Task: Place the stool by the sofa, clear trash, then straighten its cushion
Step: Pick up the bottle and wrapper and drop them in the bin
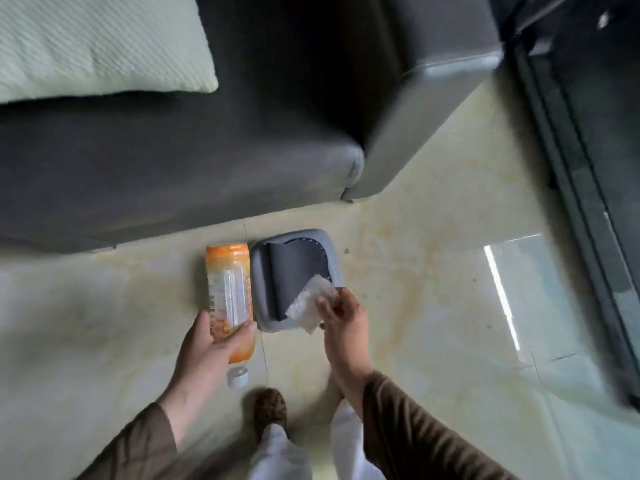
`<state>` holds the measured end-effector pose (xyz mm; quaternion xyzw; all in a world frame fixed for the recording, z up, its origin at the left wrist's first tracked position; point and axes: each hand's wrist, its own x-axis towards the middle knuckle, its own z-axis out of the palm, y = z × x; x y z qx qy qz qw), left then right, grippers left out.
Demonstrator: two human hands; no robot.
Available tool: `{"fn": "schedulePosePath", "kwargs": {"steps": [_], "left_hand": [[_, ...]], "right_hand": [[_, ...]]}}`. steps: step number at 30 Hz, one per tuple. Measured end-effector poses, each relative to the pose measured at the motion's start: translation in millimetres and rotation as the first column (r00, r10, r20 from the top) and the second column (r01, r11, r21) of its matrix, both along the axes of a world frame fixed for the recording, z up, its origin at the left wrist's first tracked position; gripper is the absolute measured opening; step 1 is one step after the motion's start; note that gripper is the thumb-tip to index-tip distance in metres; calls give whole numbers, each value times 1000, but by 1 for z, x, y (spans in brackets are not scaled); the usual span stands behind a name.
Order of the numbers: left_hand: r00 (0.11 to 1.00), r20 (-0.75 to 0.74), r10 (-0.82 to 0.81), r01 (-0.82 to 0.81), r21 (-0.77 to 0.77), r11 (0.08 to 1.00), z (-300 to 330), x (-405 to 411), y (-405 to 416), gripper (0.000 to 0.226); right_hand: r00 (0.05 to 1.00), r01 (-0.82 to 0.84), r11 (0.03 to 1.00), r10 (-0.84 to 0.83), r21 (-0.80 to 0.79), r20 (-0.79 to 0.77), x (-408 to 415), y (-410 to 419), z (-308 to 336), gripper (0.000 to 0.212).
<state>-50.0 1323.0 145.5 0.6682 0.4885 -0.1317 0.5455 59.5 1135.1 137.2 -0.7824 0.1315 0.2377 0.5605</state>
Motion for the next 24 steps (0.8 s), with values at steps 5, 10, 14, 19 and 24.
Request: {"fn": "schedulePosePath", "kwargs": {"steps": [5,10,14,19,24], "left_hand": [[987,22,-160,161,-72,984,43,45,-71,36],[943,48,-329,333,-117,936,71,68,-140,38],[873,62,-485,488,-113,865,97,74,-201,43],[743,38,-668,668,-118,735,119,74,-284,59],[622,13,-783,779,-116,616,121,63,-367,56]], "right_hand": [[951,307,950,-305,48,-46,-1,-89,58,10],[784,620,782,-615,61,-91,-30,-169,89,16],[599,798,602,-790,25,-132,-67,-228,100,20],[402,914,407,-902,0,-159,-112,-302,100,17],[244,968,251,-956,-18,-165,-152,-380,104,23]]}}
